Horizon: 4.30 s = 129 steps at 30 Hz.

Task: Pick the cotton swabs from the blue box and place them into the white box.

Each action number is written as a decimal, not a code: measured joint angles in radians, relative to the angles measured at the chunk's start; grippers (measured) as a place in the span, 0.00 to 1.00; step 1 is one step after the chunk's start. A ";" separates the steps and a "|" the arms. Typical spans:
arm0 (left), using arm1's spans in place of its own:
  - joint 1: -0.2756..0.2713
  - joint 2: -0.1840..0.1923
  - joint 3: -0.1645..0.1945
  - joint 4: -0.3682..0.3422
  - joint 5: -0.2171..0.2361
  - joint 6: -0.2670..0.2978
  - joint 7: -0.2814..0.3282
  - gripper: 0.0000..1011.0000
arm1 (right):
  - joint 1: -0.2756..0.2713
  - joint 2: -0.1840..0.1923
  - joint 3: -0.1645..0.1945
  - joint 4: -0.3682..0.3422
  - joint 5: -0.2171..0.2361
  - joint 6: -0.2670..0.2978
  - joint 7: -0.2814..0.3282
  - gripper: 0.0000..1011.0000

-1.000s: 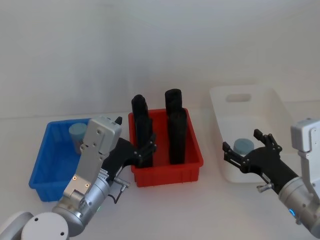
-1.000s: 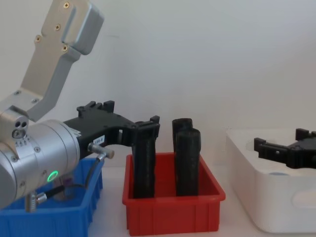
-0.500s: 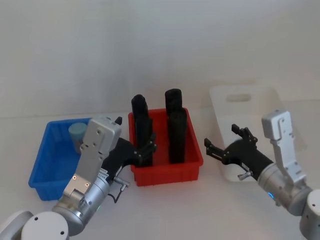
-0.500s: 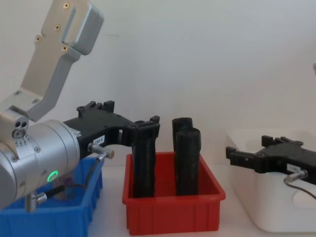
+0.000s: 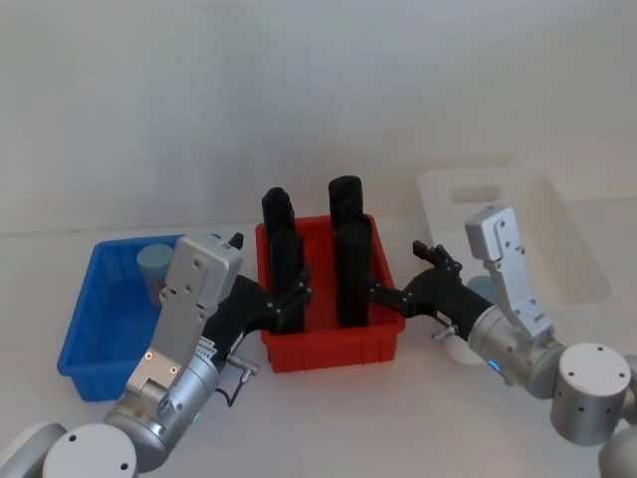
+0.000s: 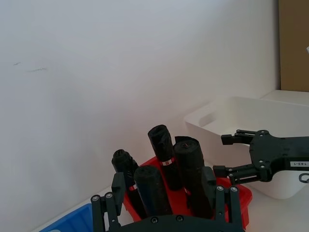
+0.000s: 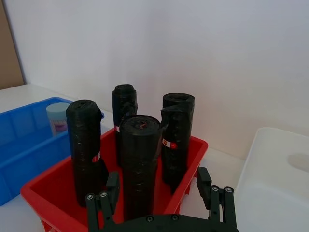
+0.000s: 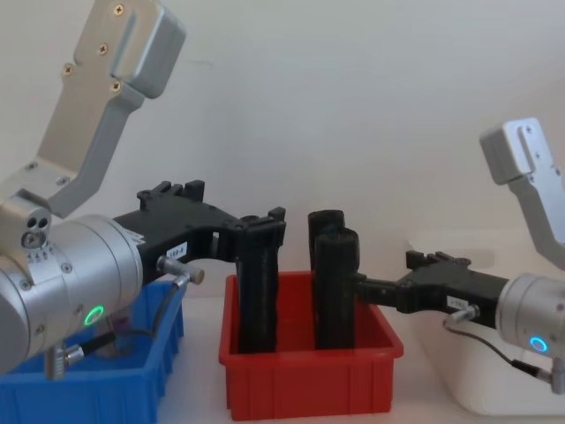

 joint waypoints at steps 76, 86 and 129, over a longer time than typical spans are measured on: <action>0.000 0.000 0.000 0.000 0.000 0.000 0.000 0.99 | 0.158 -0.072 0.040 0.114 0.041 -0.137 0.080 0.43; 0.000 0.000 0.000 0.000 0.000 0.000 0.000 0.99 | 0.054 -0.032 0.055 -0.129 0.043 -0.049 0.000 0.43; 0.000 0.000 0.000 0.000 0.000 0.000 0.000 0.99 | -0.233 0.150 0.175 -0.603 0.007 0.260 -0.292 0.43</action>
